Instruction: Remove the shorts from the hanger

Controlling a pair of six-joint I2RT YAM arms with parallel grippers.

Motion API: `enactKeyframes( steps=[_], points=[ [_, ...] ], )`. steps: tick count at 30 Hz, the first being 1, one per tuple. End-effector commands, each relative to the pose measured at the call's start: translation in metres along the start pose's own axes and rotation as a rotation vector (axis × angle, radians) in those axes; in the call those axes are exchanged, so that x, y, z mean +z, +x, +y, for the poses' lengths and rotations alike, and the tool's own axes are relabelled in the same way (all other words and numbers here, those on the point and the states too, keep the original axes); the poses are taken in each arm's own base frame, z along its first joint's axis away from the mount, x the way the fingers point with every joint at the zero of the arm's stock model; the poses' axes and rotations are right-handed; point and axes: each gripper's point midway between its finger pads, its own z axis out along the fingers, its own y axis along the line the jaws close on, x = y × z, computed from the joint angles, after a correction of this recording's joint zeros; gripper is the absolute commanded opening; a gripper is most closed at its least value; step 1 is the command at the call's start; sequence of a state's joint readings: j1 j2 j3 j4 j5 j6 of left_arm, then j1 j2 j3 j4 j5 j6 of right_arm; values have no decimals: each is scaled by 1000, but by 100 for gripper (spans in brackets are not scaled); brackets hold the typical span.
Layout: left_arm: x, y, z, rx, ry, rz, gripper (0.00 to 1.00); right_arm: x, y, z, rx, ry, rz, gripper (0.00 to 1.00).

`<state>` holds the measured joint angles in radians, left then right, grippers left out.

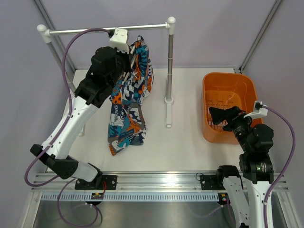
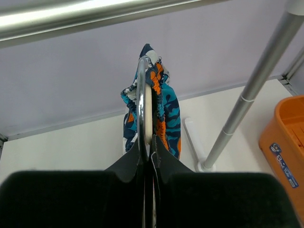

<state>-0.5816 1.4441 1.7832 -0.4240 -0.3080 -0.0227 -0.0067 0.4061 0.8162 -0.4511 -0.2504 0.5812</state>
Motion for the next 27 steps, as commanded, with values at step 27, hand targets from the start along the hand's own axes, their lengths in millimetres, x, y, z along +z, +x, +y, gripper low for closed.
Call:
enactKeyframes(
  steps=[27],
  points=[
    [-107, 60, -85, -96, 455, 167, 0, 81, 48, 144, -112, -312, 381, 91]
  ],
)
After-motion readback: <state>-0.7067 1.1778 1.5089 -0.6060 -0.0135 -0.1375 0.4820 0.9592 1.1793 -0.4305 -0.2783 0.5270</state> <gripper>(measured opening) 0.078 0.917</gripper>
